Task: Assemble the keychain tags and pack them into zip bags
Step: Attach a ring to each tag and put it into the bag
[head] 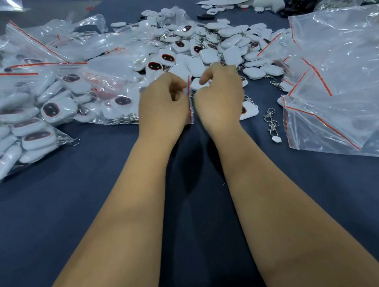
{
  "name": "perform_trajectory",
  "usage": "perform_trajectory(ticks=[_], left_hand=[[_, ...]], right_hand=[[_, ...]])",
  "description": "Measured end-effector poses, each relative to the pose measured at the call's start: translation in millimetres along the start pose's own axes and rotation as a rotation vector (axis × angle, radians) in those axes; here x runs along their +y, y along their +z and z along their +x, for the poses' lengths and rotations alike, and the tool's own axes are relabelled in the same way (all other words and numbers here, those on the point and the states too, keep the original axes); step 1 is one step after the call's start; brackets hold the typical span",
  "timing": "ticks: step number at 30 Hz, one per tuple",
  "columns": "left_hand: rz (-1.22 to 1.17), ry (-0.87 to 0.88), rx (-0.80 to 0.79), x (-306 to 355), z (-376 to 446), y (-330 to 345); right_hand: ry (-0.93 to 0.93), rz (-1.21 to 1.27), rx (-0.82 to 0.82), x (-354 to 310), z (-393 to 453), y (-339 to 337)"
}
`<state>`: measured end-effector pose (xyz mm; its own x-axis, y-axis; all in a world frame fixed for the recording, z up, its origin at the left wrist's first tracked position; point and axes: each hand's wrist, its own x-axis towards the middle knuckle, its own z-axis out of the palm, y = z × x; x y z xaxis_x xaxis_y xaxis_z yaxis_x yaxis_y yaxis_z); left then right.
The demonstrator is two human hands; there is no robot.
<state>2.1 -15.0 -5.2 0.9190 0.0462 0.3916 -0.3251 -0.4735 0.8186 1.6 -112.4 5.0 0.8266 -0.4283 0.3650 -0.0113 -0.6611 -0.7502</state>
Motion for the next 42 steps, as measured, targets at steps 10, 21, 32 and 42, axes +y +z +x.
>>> perform_trajectory(ticks=[10, 21, 32, 42], left_hand=[[0.299, -0.070, -0.021, -7.5, 4.2, -4.1], [-0.153, -0.221, 0.045, 0.1, 2.6, -6.5], [-0.141, -0.223, -0.165, -3.0, 3.4, -7.0], [-0.187, -0.209, -0.166, -10.2, 6.1, -3.1]], right_hand=[[-0.039, -0.342, -0.140, 8.2, 1.8, -1.0], [0.173, 0.559, -0.188, -0.9, 2.9, 5.3], [0.302, 1.010, -0.226, -2.8, 7.4, 8.4], [0.306, 0.812, -0.276, 2.3, 4.0, 8.0]])
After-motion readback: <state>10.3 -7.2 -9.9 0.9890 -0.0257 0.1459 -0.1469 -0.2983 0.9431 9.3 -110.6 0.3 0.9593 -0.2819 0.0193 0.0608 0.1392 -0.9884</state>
